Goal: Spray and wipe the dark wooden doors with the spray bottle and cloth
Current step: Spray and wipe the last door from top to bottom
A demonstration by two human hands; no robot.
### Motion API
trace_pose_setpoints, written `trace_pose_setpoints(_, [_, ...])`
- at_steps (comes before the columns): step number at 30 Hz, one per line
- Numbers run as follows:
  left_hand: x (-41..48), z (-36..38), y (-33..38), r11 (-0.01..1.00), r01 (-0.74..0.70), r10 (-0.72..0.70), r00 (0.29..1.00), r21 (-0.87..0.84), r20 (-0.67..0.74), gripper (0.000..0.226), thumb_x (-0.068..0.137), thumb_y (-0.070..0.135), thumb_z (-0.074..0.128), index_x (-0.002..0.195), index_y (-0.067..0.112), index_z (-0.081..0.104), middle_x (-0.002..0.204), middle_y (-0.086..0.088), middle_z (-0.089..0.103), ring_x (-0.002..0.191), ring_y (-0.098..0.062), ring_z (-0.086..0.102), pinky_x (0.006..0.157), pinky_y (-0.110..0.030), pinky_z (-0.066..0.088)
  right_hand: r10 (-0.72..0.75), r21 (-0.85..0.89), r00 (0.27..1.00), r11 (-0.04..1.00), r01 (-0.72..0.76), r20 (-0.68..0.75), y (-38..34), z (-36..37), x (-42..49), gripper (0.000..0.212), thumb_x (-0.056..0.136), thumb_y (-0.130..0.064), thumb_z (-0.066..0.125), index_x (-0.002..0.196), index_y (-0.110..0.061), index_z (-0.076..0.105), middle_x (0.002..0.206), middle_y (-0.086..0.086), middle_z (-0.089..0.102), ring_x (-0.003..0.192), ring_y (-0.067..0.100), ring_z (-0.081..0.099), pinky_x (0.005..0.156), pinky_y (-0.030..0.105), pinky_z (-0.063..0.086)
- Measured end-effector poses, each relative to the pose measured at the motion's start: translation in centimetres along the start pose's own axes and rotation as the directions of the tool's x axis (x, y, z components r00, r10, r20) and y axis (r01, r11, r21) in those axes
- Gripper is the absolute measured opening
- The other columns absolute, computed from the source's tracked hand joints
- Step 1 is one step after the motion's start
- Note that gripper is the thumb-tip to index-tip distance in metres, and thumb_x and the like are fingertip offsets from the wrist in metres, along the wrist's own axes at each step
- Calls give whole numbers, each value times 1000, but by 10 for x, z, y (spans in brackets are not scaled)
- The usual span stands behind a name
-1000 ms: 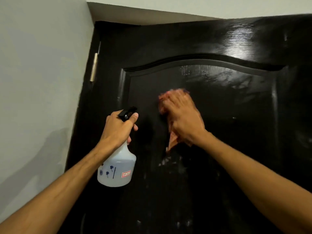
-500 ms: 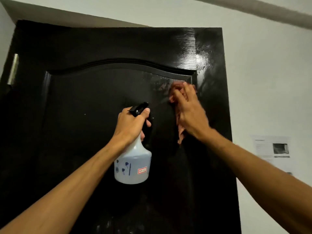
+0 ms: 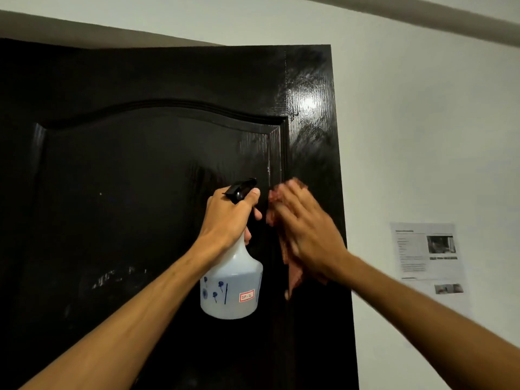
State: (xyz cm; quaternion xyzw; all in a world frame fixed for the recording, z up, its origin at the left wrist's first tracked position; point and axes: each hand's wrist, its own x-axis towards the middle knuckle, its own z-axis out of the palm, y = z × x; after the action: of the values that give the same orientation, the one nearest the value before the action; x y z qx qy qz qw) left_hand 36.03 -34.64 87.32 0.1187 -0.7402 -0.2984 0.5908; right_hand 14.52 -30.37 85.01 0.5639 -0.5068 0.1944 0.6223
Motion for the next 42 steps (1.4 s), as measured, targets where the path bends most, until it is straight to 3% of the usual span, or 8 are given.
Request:
trace_pose_setpoints(4, [-9,18,-6,999,41,-40,998,-35,43,29,106,31,58,96,6,70,83,-11,77,45,-22,56,49,-33,51,-195,-46,977,979,199,80,25,-3,-19,60,97,-29,48,155,-14,44,168,15,24,158,32,11,127,51,16])
trace_pose_setpoints(10, [-4,36,-9,998,49,-48,998,-37,34,29,106,31,59,98,5,69,83,-11,77,44,-24,57,49,-34,52,295,82,953,954,-289,-69,74,-15,44,56,107,-31,37,162,-23,27,172,9,10,159,25,0,127,50,15])
trace_pose_setpoints(16, [-8,46,-8,999,27,-25,998,-30,63,30,106,31,58,95,5,70,81,-9,77,43,-23,56,50,-33,52,-188,46,979,982,184,85,46,4,-45,63,104,-32,40,164,-17,23,172,13,8,159,33,0,127,54,16])
trace_pose_setpoints(23, [-1,51,-16,999,21,-19,998,-45,63,27,106,32,58,102,8,68,85,-9,77,44,-23,57,48,-32,52,163,88,984,984,-156,-77,115,-4,62,54,107,-35,34,160,-22,34,171,8,19,159,29,6,126,53,20])
trace_pose_setpoints(26, [-10,46,-31,997,56,-52,997,-48,65,26,106,32,58,102,9,69,85,-9,77,45,-24,57,49,-33,51,119,157,989,982,-104,-93,79,15,3,57,103,-26,45,159,-18,37,171,10,17,159,32,5,124,57,21])
trace_pose_setpoints(31, [-44,28,-65,991,120,-117,991,-55,59,25,105,31,59,99,8,69,83,-9,76,46,-24,56,48,-32,48,-367,106,925,928,357,99,1,35,-87,66,99,-23,56,161,-17,33,170,13,18,159,34,8,126,53,20])
trace_pose_setpoints(37, [-65,-3,-101,986,161,-161,987,34,-14,20,105,30,60,96,14,69,83,-9,75,43,-23,56,46,-33,49,319,156,944,940,-304,-82,-1,36,32,56,105,-22,45,159,-18,35,171,11,15,159,32,4,128,48,12])
trace_pose_setpoints(42, [-94,-48,-119,983,172,-168,984,67,-59,22,105,30,60,95,13,69,82,-7,75,43,-27,57,47,-37,52,-31,265,999,964,29,5,-135,69,-54,58,104,-31,27,159,-14,36,170,16,18,158,34,10,125,56,21])
